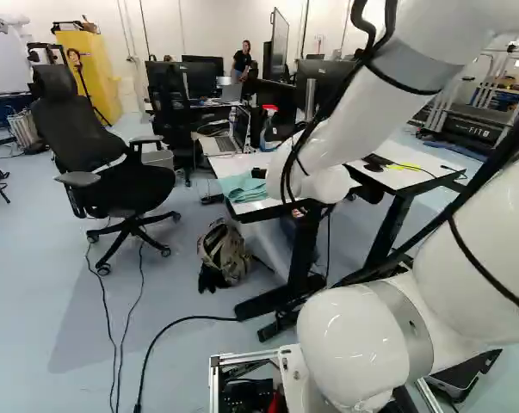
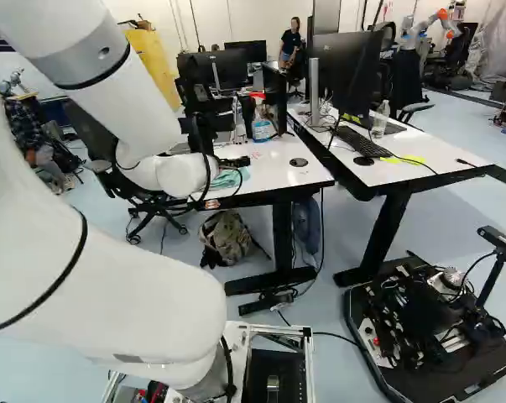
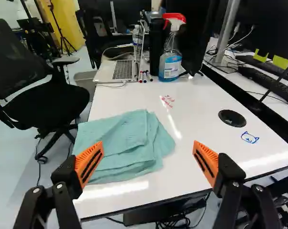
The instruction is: Clean the table with the green towel
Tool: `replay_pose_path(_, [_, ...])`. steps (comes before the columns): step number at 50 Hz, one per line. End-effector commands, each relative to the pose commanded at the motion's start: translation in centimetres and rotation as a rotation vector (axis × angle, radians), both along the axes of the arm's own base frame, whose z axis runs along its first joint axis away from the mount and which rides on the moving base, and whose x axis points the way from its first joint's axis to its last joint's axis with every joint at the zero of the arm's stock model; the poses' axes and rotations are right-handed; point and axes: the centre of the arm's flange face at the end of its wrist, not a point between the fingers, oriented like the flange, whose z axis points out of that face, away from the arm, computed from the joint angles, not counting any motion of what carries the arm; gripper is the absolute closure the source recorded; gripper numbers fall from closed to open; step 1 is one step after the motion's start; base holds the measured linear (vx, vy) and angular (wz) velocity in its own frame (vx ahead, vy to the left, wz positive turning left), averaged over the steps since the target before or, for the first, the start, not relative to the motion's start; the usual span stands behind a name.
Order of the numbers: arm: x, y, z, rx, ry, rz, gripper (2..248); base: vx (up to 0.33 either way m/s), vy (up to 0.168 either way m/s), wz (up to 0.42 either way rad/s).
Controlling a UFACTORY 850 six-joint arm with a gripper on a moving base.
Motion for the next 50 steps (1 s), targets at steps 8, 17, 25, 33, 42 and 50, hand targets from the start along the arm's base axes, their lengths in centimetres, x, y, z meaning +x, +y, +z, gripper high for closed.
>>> replay_pose_path(8, [1.2, 0.7, 0.5, -0.003, 0.034, 0.018, 3, 0.000, 0.000, 0.000])
replay_pose_path(17, [2.5, 1.6, 1.1, -0.007, 0.073, 0.038, 3, 0.000, 0.000, 0.000])
replay_pose_path(25, [3.7, 2.4, 1.6, -0.012, 0.114, 0.055, 3, 0.000, 0.000, 0.000])
replay_pose_path(33, [4.8, 3.2, 2.0, -0.018, 0.162, 0.072, 3, 0.000, 0.000, 0.000])
replay_pose_path(42, [6.0, 4.1, 2.5, -0.026, 0.218, 0.089, 3, 0.000, 0.000, 0.000])
replay_pose_path(50, [7.0, 4.9, 3.0, -0.033, 0.264, 0.103, 3, 0.000, 0.000, 0.000])
